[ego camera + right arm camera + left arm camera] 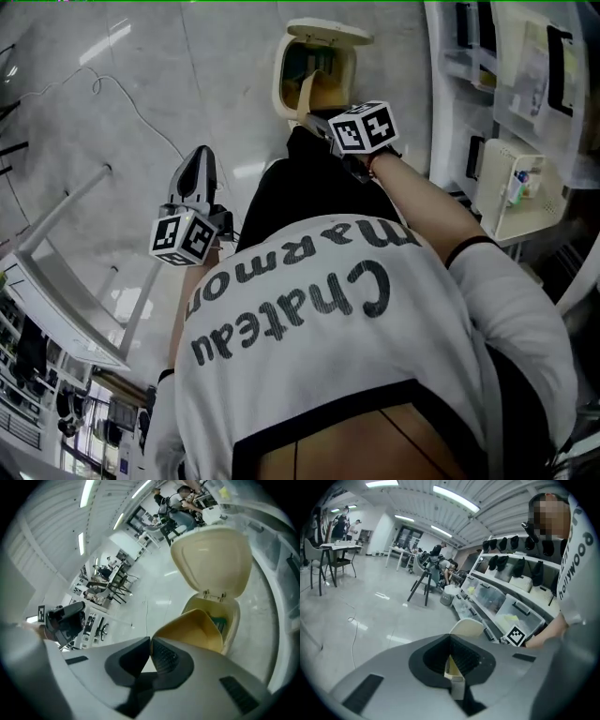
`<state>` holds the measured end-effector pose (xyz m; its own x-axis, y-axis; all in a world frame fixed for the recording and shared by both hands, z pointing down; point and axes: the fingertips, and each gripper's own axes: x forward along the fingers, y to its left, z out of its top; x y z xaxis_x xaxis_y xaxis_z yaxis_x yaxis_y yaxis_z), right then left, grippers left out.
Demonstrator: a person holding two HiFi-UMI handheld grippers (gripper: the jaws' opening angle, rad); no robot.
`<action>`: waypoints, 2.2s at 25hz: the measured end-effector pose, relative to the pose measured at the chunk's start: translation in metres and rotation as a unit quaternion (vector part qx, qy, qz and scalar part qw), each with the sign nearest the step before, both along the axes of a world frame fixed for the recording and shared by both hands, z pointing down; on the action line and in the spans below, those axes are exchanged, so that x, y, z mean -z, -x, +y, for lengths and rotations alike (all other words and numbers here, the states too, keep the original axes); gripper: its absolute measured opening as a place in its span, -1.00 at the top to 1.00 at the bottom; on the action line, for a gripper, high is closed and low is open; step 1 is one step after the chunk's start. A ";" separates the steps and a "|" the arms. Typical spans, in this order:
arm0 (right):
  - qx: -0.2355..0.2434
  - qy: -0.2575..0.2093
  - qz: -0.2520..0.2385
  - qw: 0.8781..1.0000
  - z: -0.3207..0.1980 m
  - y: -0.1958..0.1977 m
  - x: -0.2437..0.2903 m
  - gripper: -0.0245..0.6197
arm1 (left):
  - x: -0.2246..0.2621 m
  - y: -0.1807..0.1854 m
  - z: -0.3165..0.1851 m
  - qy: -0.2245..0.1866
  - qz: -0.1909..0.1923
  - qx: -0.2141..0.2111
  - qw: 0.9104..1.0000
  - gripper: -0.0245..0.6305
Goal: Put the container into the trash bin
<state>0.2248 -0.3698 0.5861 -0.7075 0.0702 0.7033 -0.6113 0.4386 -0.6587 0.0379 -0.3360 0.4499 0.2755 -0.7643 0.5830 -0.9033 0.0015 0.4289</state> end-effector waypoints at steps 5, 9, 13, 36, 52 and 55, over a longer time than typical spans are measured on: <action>0.046 0.038 0.012 0.998 0.003 0.008 -0.047 0.81 | -0.043 0.016 0.014 0.069 0.003 0.059 0.996 0.85; 0.095 0.040 0.035 0.994 -0.003 0.011 -0.080 0.81 | -0.059 0.017 0.024 0.105 -0.010 0.056 0.993 0.85; 0.137 0.034 0.070 0.987 -0.021 0.010 -0.113 0.81 | -0.071 0.024 0.032 0.131 -0.015 0.084 0.988 0.85; 0.271 -0.059 0.128 0.952 0.148 0.163 -0.260 0.81 | -0.101 0.173 0.210 0.167 -0.016 0.124 0.978 0.85; 0.196 -0.051 0.144 0.969 0.351 0.325 -0.342 0.81 | -0.145 0.325 0.452 0.170 -0.036 0.081 0.982 0.85; 0.190 -0.042 0.143 0.970 0.357 0.319 -0.345 0.80 | -0.147 0.318 0.455 0.163 -0.036 0.067 0.984 0.85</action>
<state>-0.0945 -0.0127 0.9311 -0.4167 0.2218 0.8816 -0.5483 0.7122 -0.4384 -0.2803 0.1189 0.5966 0.1345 -0.5605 0.8171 -0.9138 0.2487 0.3211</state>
